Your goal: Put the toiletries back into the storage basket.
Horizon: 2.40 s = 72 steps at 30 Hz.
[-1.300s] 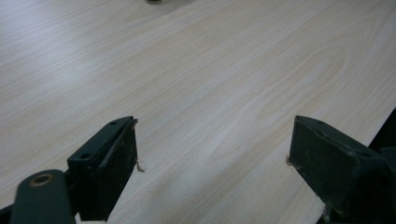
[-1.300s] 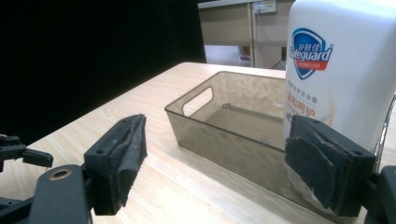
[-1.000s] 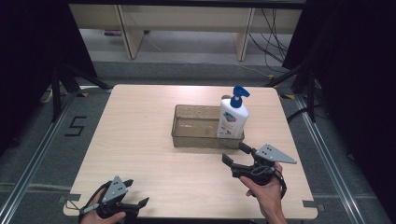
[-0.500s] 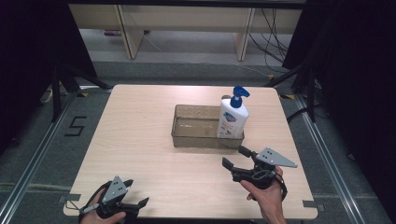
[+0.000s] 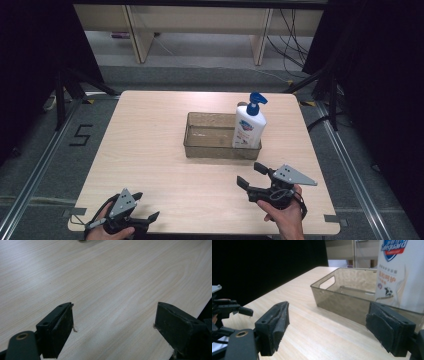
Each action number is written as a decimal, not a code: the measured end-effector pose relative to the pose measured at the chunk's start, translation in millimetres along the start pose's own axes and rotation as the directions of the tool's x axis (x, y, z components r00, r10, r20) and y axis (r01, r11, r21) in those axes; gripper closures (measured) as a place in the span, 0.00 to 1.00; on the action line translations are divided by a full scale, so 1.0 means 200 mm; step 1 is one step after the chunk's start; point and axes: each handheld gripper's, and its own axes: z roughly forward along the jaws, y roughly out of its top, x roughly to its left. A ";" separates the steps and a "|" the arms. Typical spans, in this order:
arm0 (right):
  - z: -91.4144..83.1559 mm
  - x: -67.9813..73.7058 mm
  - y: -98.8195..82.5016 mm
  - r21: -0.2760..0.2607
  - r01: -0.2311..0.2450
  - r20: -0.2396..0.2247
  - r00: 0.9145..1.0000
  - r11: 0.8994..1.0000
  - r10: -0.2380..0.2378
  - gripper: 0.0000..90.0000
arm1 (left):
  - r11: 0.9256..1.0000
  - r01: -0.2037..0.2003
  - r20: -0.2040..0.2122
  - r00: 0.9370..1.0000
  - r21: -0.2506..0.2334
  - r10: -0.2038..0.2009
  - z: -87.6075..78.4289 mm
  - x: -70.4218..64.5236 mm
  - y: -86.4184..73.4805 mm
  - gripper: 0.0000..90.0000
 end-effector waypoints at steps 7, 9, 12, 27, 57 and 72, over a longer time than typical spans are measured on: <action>-0.01 0.01 -0.04 0.022 0.033 0.002 0.999 0.999 -0.033 0.20 | 1.000 0.001 0.001 1.000 0.000 -0.001 0.00 0.00 0.00 0.16; -0.01 0.01 -0.05 0.007 0.047 -0.004 0.999 0.999 -0.047 0.20 | 1.000 0.001 0.001 1.000 0.000 -0.001 0.00 0.00 0.00 0.16; -0.02 0.01 -0.06 0.024 0.054 -0.002 0.999 0.998 -0.054 0.20 | 1.000 0.008 0.003 1.000 -0.004 -0.008 0.00 0.00 0.00 0.16; -0.06 0.02 -0.12 0.039 0.049 -0.022 0.999 0.998 -0.048 0.18 | 1.000 0.007 0.002 1.000 -0.004 -0.007 0.00 0.00 0.00 0.16; -0.14 0.03 -0.24 0.114 0.038 0.010 0.999 0.993 -0.039 0.17 | 1.000 -0.001 -0.004 1.000 -0.002 0.001 0.00 0.00 0.00 0.16; -0.18 0.01 -0.26 0.143 0.052 0.019 0.998 0.988 -0.056 0.17 | 1.000 0.001 -0.005 1.000 -0.001 -0.001 0.00 0.00 0.00 0.16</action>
